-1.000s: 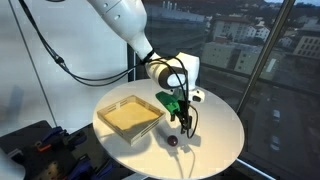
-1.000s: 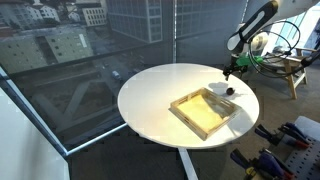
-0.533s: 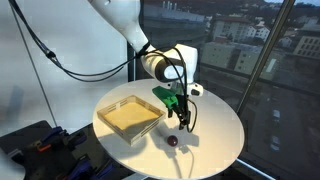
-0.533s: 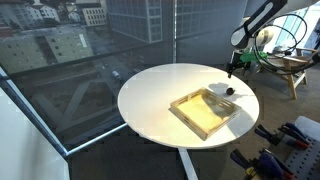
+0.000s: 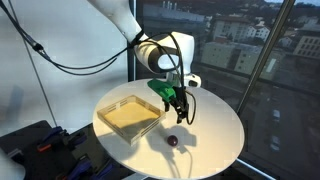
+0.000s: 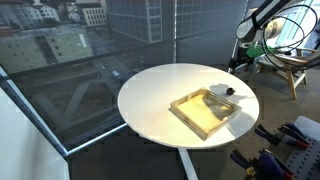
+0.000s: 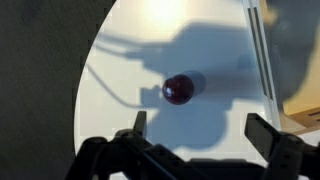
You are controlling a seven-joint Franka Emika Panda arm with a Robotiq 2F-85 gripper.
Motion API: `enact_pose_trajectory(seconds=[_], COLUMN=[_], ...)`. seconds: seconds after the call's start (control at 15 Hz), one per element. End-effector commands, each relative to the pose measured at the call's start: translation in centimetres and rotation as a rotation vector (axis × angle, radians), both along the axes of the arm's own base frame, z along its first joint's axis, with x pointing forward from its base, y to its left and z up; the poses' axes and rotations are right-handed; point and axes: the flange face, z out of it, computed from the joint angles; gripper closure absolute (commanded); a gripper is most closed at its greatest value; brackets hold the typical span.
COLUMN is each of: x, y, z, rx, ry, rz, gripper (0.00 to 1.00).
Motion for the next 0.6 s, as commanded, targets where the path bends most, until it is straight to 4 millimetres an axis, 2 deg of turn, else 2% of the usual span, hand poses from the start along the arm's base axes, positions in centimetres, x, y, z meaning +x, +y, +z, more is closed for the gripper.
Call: enact_pose_trajectory(seconds=[0.0,0.53], x=[-1.5,-2.5], y=[0.4,0.8], z=[2.3,3.8], rx=[0.003,0.013], ry=[-0.008,-0.016], rz=[0.038,0.075], gripper=[0.00,0.00])
